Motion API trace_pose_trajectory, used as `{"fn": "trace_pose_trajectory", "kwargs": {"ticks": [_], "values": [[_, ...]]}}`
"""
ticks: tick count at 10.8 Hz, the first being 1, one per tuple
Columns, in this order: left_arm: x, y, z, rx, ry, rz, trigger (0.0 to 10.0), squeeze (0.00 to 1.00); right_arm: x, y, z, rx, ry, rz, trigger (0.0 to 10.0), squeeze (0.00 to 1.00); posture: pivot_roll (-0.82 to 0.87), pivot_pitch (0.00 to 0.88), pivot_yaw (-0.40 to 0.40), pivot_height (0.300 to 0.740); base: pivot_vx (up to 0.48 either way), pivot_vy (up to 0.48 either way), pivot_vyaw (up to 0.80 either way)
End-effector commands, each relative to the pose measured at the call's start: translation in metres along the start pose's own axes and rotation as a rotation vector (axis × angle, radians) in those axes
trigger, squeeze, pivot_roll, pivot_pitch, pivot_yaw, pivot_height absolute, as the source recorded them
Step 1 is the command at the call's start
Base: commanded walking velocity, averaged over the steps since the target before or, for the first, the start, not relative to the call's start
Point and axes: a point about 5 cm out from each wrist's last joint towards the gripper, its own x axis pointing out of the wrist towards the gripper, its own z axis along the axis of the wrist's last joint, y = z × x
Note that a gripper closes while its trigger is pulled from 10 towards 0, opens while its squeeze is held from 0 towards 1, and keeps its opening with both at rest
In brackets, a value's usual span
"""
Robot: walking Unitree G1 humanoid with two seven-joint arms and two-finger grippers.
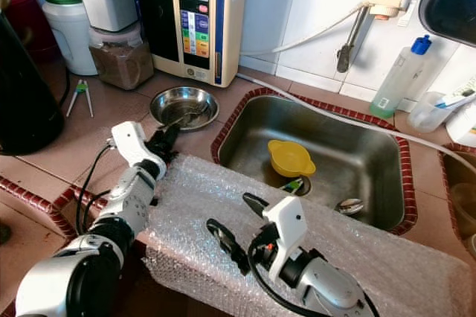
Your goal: Kitchen organization
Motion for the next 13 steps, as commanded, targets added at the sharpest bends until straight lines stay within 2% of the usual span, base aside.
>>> {"fn": "trace_pose_trajectory", "kwargs": {"ticks": [1,6,9,11,13], "values": [[0.002,-0.002,0.001,-0.013,0.001,0.013,0.0,0.00,0.001,-0.001,0.001,-0.010,-0.003,-0.003,10.0,0.60,-0.06,0.000,-0.018,0.740,0.000,0.000,0.00],[0.002,-0.001,0.002,-0.037,-0.003,0.024,0.0,0.00,0.002,-0.002,0.001,-0.018,-0.005,-0.007,10.0,0.60,-0.06,0.000,-0.017,0.740,0.000,0.000,0.00],[0.002,0.004,0.007,-0.031,-0.027,0.046,0.0,0.00,0.003,-0.002,0.001,-0.021,-0.005,-0.006,10.0,0.60,-0.06,0.000,-0.018,0.740,0.000,0.000,0.00],[0.003,0.009,0.021,0.057,-0.091,0.057,0.0,0.00,0.004,-0.003,0.001,-0.024,-0.006,-0.005,10.0,0.59,-0.05,0.000,-0.018,0.740,0.000,0.000,0.00],[0.002,0.014,0.030,0.080,-0.122,0.063,0.0,0.00,0.004,-0.004,0.001,-0.026,-0.006,-0.006,10.0,0.59,-0.05,0.000,-0.021,0.740,0.000,0.000,0.00]]}}
